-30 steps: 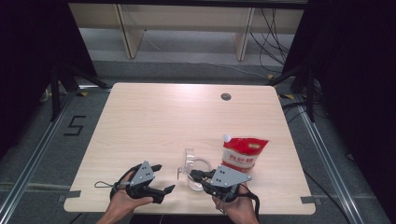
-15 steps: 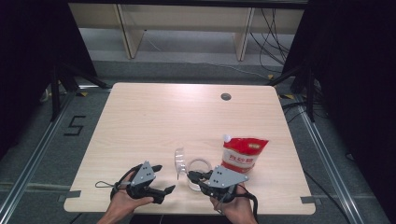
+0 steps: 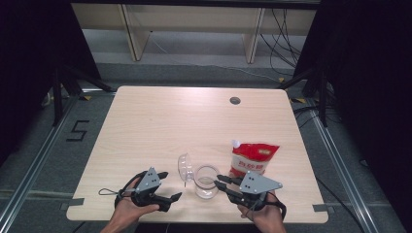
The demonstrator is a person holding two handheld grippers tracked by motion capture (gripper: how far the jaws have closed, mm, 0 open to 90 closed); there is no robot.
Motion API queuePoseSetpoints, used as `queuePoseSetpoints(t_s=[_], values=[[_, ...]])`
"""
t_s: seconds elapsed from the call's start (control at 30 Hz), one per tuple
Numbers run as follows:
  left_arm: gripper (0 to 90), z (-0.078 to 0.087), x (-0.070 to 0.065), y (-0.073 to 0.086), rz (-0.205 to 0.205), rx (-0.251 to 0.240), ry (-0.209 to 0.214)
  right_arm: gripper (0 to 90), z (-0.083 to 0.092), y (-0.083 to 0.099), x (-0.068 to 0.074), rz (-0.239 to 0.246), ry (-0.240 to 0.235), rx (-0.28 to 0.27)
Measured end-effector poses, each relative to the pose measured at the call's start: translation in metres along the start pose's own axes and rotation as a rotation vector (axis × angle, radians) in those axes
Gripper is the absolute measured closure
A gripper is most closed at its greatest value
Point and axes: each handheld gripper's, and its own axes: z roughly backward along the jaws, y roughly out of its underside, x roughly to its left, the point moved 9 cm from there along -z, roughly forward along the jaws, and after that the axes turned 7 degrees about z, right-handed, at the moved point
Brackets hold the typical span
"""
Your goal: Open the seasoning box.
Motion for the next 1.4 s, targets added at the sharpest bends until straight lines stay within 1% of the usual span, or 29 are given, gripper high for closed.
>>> queuePoseSetpoints(t_s=[0.13, 0.17, 0.2, 0.23, 0.33, 0.4, 0.43, 0.47, 0.5, 0.53, 0.57, 0.6, 0.63, 0.67, 0.77, 0.8, 0.83, 0.87, 0.9, 0.93, 0.97, 1.0, 1.03, 1.07, 1.2, 1.23, 1.3, 1.37, 1.4], values=[[15.1, 0.0, 0.001, 0.0, 0.001, 0.0, -0.003, 71.1, 0.012, 0.007, -0.006, -0.023, 0.002, -0.016], [15.1, 0.0, 0.0, 0.0, 0.013, -0.002, -0.01, 69.6, 0.021, 0.012, -0.011, -0.027, 0.027, -0.009], [15.1, 0.0, 0.0, 0.0, 0.013, -0.002, -0.01, 69.6, 0.021, 0.012, -0.011, -0.027, 0.027, -0.009], [15.1, 0.0, 0.0, 0.001, 0.021, 0.001, -0.005, 67.9, 0.026, 0.015, -0.014, -0.048, 0.048, -0.009], [15.1, 0.001, 0.0, 0.001, 0.007, 0.014, -0.005, 65.1, 0.039, 0.025, -0.022, -0.056, 0.065, 0.015], [15.1, 0.001, 0.0, 0.0, -0.005, 0.005, -0.001, 62.5, 0.047, 0.031, -0.027, -0.076, 0.083, 0.006], [15.1, 0.001, 0.001, 0.0, -0.01, 0.007, -0.002, 60.9, 0.05, 0.034, -0.029, -0.075, 0.083, 0.02], [15.1, 0.001, 0.001, 0.0, -0.008, 0.006, -0.002, 60.9, 0.05, 0.034, -0.029, -0.075, 0.083, 0.02], [15.1, 0.001, 0.0, 0.0, 0.008, 0.001, -0.001, 58.6, 0.054, 0.038, -0.03, -0.108, 0.1, 0.026], [15.1, 0.001, 0.0, 0.0, 0.008, 0.001, -0.001, 58.6, 0.054, 0.038, -0.03, -0.108, 0.1, 0.026], [15.1, 0.001, -0.001, 0.0, 0.023, 0.0, -0.002, 57.1, 0.055, 0.041, -0.032, -0.091, 0.085, 0.04], [15.1, 0.001, -0.001, 0.0, 0.022, 0.0, -0.002, 56.0, 0.057, 0.044, -0.033, -0.087, 0.086, 0.049], [15.1, 0.001, 0.0, 0.001, 0.016, 0.01, -0.001, 55.2, 0.057, 0.044, -0.036, -0.084, 0.104, 0.038], [15.1, 0.001, 0.0, 0.001, 0.017, 0.008, 0.0, 54.3, 0.06, 0.049, -0.035, -0.11, 0.099, 0.065], [15.1, 0.001, 0.0, 0.0, 0.014, -0.003, -0.003, 52.5, 0.064, 0.051, -0.04, -0.108, 0.112, 0.059], [15.1, 0.002, 0.001, -0.001, 0.008, 0.0, -0.004, 51.3, 0.067, 0.052, -0.041, -0.122, 0.13, 0.063], [15.1, 0.002, 0.001, -0.001, 0.008, 0.0, -0.004, 51.3, 0.067, 0.052, -0.041, -0.122, 0.13, 0.063], [15.1, 0.002, 0.0, -0.001, 0.03, -0.005, -0.004, 50.3, 0.068, 0.051, -0.044, -0.115, 0.137, 0.053], [15.1, 0.002, 0.001, -0.001, 0.016, -0.006, -0.002, 47.6, 0.072, 0.053, -0.048, -0.118, 0.15, 0.061], [15.1, 0.002, 0.001, -0.001, 0.009, -0.003, -0.003, 47.4, 0.074, 0.055, -0.047, -0.143, 0.145, 0.065], [15.1, 0.002, 0.001, -0.001, 0.009, -0.003, -0.003, 46.6, 0.075, 0.056, -0.048, -0.146, 0.145, 0.064], [15.1, 0.003, 0.003, 0.001, 0.006, 0.016, -0.012, 46.6, 0.075, 0.056, -0.048, -0.146, 0.145, 0.064], [15.1, 0.002, 0.0, -0.001, 0.026, 0.001, -0.004, 44.3, 0.076, 0.057, -0.051, -0.132, 0.17, 0.061], [15.1, 0.002, 0.001, 0.0, 0.021, 0.004, -0.009, 40.3, 0.079, 0.059, -0.052, -0.159, 0.17, 0.074], [15.1, 0.003, 0.003, 0.0, 0.008, 0.015, -0.014, 36.6, 0.084, 0.062, -0.058, -0.157, 0.207, 0.078], [15.1, 0.003, 0.002, 0.0, 0.011, 0.011, -0.01, 35.5, 0.085, 0.064, -0.057, -0.179, 0.194, 0.084], [15.1, 0.002, 0.0, -0.001, 0.026, 0.002, -0.002, 32.5, 0.088, 0.068, -0.06, -0.202, 0.226, 0.092], [15.1, 0.001, -0.001, -0.001, 0.031, -0.003, 0.008, 31.8, 0.087, 0.069, -0.061, -0.19, 0.217, 0.091], [15.1, 0.001, 0.0, -0.001, 0.026, -0.007, 0.003, 29.7, 0.089, 0.072, -0.063, -0.208, 0.235, 0.104]])
